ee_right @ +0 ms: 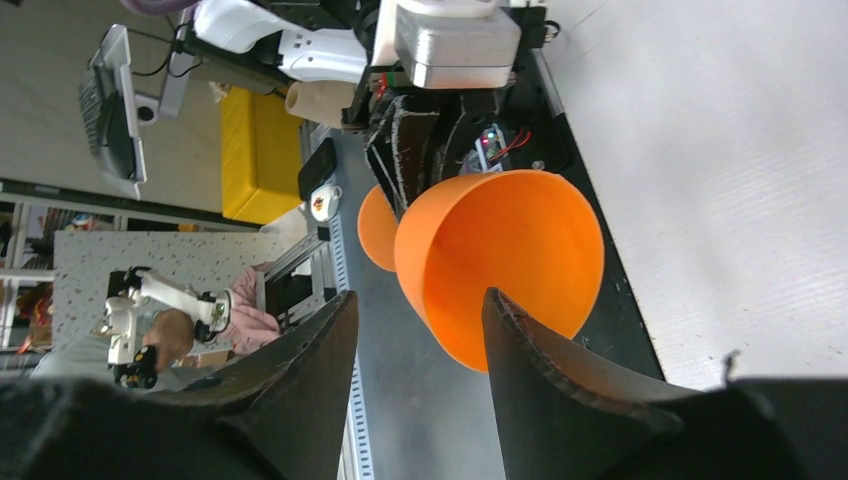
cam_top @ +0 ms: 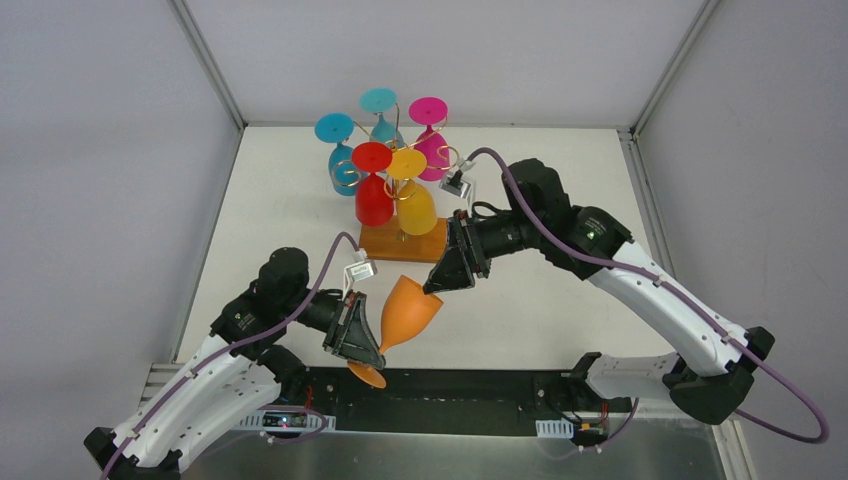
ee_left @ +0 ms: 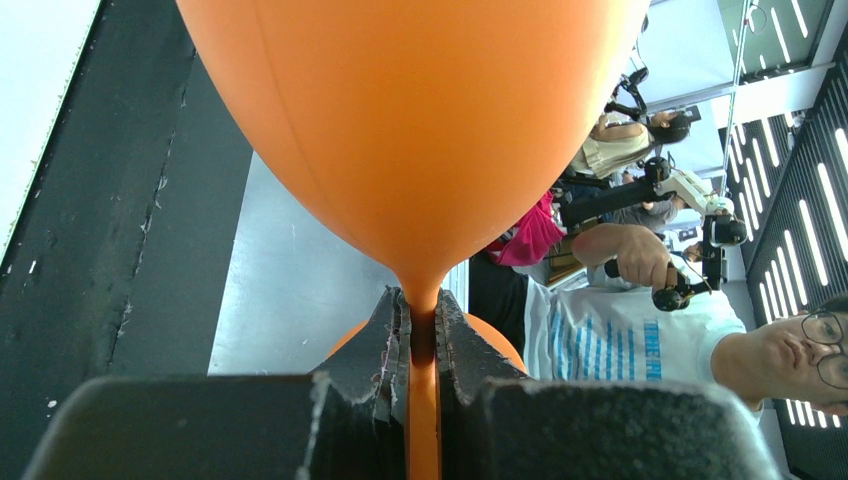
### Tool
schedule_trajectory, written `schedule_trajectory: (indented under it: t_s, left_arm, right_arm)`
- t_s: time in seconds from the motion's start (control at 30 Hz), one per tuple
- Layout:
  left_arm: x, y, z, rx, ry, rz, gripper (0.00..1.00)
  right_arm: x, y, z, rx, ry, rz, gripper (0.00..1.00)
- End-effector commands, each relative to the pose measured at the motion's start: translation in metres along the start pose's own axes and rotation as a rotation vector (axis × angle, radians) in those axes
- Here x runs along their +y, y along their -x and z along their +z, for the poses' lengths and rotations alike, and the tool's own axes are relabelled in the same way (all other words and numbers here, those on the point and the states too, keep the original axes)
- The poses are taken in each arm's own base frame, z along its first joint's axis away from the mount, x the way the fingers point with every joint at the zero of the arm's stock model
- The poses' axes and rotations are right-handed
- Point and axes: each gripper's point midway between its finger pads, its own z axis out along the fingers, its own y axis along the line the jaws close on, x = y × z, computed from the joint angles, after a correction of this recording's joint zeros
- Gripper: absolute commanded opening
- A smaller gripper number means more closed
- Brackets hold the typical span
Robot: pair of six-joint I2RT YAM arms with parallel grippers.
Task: Take the wine glass off the wine glass rack
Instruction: Place the wine glass at the center of the board.
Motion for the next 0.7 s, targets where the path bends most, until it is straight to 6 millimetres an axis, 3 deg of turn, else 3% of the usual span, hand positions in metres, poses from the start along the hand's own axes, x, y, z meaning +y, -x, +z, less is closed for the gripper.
schedule_trajectory:
  t_s: [0.0,0.43,0.67]
  left_arm:
    - [-0.017,0.003,-0.003,0.008,-0.044,0.094,0.0]
    - [-0.015,0.005,-0.002,-0.003,-0.032,0.097,0.0]
    - [-0.012,0.004,-0.002,-0.004,-0.028,0.091,0.0]
  right_arm:
    - [0.016,-0.002,0.0,0.031,0.109,-0.019,0.52]
    - [0.012,-0.02,0.011,0.104,0.197,0.015,0.48]
    - [0.014,-0.022,0.015,0.1,0.259,0.019,0.36]
